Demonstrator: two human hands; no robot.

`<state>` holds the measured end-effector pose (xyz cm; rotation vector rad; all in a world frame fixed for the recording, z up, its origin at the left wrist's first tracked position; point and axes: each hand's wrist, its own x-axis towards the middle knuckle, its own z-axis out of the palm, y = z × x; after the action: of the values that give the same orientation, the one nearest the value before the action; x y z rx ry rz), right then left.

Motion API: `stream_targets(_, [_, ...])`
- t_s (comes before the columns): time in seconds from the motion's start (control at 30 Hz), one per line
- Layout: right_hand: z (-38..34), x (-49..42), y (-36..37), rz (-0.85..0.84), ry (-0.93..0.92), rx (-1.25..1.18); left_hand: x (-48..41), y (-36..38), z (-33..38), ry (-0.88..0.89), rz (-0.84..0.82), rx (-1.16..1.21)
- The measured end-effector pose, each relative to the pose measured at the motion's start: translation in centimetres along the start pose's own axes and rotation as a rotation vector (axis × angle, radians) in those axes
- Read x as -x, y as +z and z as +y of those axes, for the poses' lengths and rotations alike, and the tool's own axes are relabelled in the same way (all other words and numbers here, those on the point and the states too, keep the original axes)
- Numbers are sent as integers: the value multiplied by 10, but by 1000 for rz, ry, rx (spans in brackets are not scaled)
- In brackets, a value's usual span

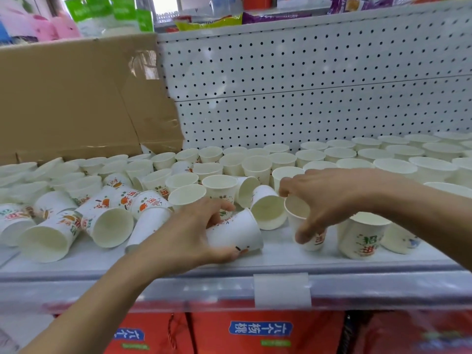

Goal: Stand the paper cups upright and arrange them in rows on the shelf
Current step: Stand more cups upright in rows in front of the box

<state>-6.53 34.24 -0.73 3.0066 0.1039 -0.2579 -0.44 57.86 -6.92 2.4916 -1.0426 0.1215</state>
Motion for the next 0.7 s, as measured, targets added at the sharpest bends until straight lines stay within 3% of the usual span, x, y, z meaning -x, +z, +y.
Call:
stream_targets(0.3, [-6,-4,2,24,2,-1,-25,9,27,42,-69,-358])
stream_targets(0.37, [-2,-2,2,30,9,2,-24,8,24,19,-48,-196])
stream_targets(0.5, [5,-1,-3,52,-9,-89,-16,13,23,-37,105,388])
stream_targets(0.6, [6,-13,-8,194,-75,-180,-12,25,22,-76,168,464])
stream_targets(0.7, [2,-35,-11,292,-153,-104,-8,29,22,-87,158,378])
